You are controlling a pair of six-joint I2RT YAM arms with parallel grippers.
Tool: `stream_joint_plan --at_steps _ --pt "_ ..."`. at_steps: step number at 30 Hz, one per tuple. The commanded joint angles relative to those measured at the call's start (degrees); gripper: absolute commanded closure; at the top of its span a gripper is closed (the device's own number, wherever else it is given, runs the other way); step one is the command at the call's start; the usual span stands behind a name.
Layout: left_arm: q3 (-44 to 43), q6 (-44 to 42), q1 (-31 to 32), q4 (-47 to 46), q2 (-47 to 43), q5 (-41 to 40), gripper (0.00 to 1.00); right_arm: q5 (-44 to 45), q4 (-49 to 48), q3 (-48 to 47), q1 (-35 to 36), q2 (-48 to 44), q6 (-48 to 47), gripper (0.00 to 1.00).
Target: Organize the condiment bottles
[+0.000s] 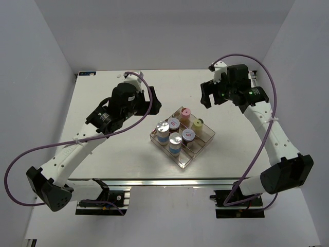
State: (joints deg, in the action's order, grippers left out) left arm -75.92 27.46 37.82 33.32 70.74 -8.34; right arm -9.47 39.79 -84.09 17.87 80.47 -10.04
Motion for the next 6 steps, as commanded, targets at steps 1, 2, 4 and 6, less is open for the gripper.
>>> stream_joint_plan --at_steps 1,2,4,6 --pt "-1.86 0.22 -0.29 -1.15 -0.43 0.78 0.02 3.93 -0.68 -1.69 0.15 0.57 4.94 0.11" --pt "-2.47 0.05 -0.29 -0.98 0.09 0.87 0.02 4.29 -0.94 -1.25 0.24 0.39 4.60 0.11" --pt "-3.18 0.05 -0.29 -0.80 0.45 0.95 0.02 4.55 -3.56 1.19 0.15 -0.48 5.29 0.11" --pt "-2.92 0.22 -0.29 -1.15 0.02 0.78 0.02 4.12 -5.50 2.70 0.24 -2.50 5.82 0.10"
